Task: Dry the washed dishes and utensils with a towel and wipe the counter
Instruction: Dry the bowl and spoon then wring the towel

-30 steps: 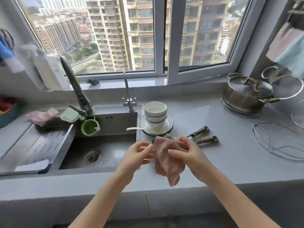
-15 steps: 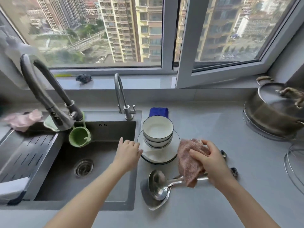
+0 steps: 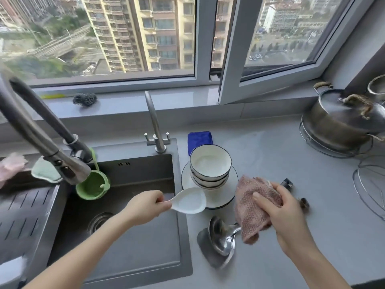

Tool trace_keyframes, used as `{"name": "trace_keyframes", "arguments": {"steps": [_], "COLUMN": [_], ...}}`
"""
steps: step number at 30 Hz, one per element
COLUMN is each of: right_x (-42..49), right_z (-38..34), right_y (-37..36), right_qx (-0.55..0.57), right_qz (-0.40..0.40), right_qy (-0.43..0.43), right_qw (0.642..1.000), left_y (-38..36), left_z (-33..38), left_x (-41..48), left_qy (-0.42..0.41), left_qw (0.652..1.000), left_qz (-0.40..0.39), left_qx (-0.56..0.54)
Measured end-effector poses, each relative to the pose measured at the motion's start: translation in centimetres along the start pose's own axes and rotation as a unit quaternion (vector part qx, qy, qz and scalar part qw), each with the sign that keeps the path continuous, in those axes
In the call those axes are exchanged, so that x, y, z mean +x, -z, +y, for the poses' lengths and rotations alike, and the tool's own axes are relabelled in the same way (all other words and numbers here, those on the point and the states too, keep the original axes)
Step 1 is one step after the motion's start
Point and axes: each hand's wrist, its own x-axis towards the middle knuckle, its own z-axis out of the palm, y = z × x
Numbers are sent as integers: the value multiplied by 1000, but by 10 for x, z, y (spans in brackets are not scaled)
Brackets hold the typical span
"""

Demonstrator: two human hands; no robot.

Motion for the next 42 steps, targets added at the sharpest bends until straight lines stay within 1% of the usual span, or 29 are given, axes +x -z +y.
{"name": "trace_keyframes", "arguments": {"steps": [2, 4, 5, 7, 8, 9, 10, 11, 12, 13, 15, 16, 19, 22, 25, 27, 28, 29, 30, 31, 32, 33, 34, 35, 36, 38, 39, 41, 42], "right_x": [-18, -36, -40, -38, -35, -33, -32, -30, -29, -27, -26, -26, -34, -41, -35, -25, -24, -26, -32, -38, -46, -51, -53, -51, -48, -39, -34, -32, -30], "right_z": [-3, -5, 1, 27, 42, 50, 51, 49, 46, 45, 42, 42, 46, 50, 51, 48, 45, 42, 37, 34, 31, 29, 28, 31, 31, 31, 33, 31, 31], "right_y": [-32, -77, -102, -150, -169, -183, -193, -199, -203, -206, -210, -212, -218, -225, -226, -215, -207, -202, -198, -196, -197, -200, -206, -211, -217, -223, -225, -231, -232], "right_qx": [-56, -120, -180, -362, -422, -440, -428, -410, -408, -419, -445, -444, -403, -374, -299, -200, -113, -6, 109, 196, 251, 285, 312, 318, 305, 236, 193, 106, 37], "right_qz": [3, -19, -46, -100, -127, -163, -201, -235, -267, -286, -297, -285, -201, -83, 46, 120, 123, 100, 50, -13, -79, -129, -156, -152, -128, -64, -50, -56, -63], "right_qy": [79, 190, 256, 355, 357, 327, 292, 264, 246, 247, 252, 254, 250, 234, 134, 31, -21, -76, -135, -188, -215, -218, -211, -203, -192, -171, -153, -76, 2], "right_qw": [995, 974, 949, 856, 824, 820, 832, 841, 838, 825, 806, 811, 857, 894, 944, 972, 986, 992, 984, 962, 940, 925, 913, 914, 924, 955, 968, 990, 997], "left_y": [12, 23, 29, 40, 43, 46, 48, 48, 49, 49, 49, 49, 46, 39, 30, 26, 25, 25, 25, 24, 24, 23, 21, 21, 20, 19, 19, 20, 20], "left_z": [-14, -24, -27, -34, -38, -42, -48, -55, -62, -67, -74, -77, -76, -71, -68, -71, -73, -73, -71, -67, -61, -54, -47, -40, -36, -30, -28, -24, -24], "left_x": [-16, -31, -38, -51, -57, -63, -69, -75, -80, -85, -94, -97, -102, -103, -106, -107, -107, -107, -107, -108, -108, -109, -110, -112, -113, -118, -121, -127, -129], "left_qy": [5, -4, -15, -45, -54, -53, -45, -42, -40, -38, -27, -17, 23, 53, 52, 54, 55, 55, 53, 51, 47, 41, 36, 29, 25, 30, 36, 55, 65], "left_qw": [998, 993, 991, 989, 992, 993, 992, 989, 987, 986, 983, 979, 969, 974, 981, 974, 967, 959, 951, 945, 940, 936, 933, 929, 927, 924, 919, 904, 898], "left_qz": [-26, -42, -38, 6, 46, 84, 113, 127, 126, 115, 89, 82, 89, 112, 138, 162, 173, 182, 188, 191, 192, 192, 190, 187, 184, 178, 173, 174, 180], "left_qx": [-55, -106, -129, -139, -102, -59, -42, -56, -88, -117, -158, -184, -227, -187, -123, -147, -180, -212, -239, -261, -278, -292, -304, -316, -325, -338, -352, -387, -395]}}
